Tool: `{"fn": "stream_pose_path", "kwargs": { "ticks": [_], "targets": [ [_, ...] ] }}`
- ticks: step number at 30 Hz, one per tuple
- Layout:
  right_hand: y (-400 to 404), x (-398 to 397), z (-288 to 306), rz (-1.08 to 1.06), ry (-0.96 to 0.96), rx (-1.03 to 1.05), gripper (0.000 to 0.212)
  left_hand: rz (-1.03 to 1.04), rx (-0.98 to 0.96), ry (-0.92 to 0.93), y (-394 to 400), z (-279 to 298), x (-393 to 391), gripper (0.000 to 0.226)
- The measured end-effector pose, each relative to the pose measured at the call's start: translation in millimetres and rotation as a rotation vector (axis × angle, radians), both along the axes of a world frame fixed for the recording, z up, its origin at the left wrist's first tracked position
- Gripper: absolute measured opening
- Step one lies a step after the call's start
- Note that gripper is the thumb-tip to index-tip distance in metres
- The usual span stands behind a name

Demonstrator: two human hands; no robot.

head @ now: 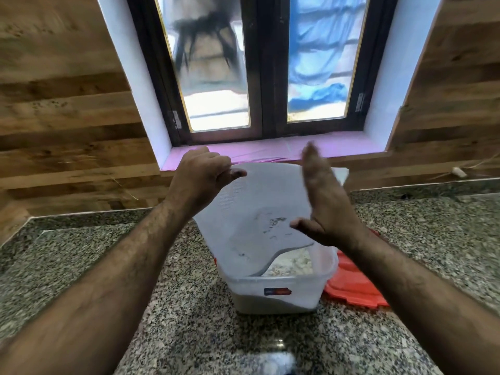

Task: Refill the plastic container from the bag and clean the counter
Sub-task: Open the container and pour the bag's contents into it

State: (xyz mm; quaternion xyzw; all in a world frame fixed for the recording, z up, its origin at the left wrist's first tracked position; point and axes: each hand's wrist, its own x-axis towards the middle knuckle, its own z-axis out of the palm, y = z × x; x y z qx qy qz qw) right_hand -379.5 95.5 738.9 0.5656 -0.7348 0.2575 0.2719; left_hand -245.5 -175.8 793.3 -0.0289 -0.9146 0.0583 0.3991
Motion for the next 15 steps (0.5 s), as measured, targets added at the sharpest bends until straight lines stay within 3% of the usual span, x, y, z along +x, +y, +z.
{"fn": "stream_pose_path", "kwargs": {
  "ticks": [2, 5, 9, 12, 15],
  "targets": [
    [0.2, -1.4, -6.5, 0.019, 0.098, 0.182, 0.120, 0.025, -0.011, -0.017, -3.3, 4.4, -0.3, 0.062],
    [2.2, 6.1, -21.1, 0.012, 0.177, 0.087, 0.124, 0.023, -0.003, -0.046, -4.5, 8.2, -0.7, 0.063],
    [-1.9, 13.5, -34.2, 0.155, 0.344, 0.191, 0.110, 0.019, 0.046, -0.062, -2.1, 10.2, 1.6, 0.064],
    [-1.4, 20.8, -40.7, 0.113, 0.337, 0.068, 0.110, 0.009, 0.055, -0.075, 1.1, 10.5, 2.1, 0.065],
    [-4.4, 25.4, -43.7, 0.122, 0.296, 0.079, 0.105, -0.002, 0.074, -0.074, 2.5, 10.8, 3.9, 0.066]
  ]
}}
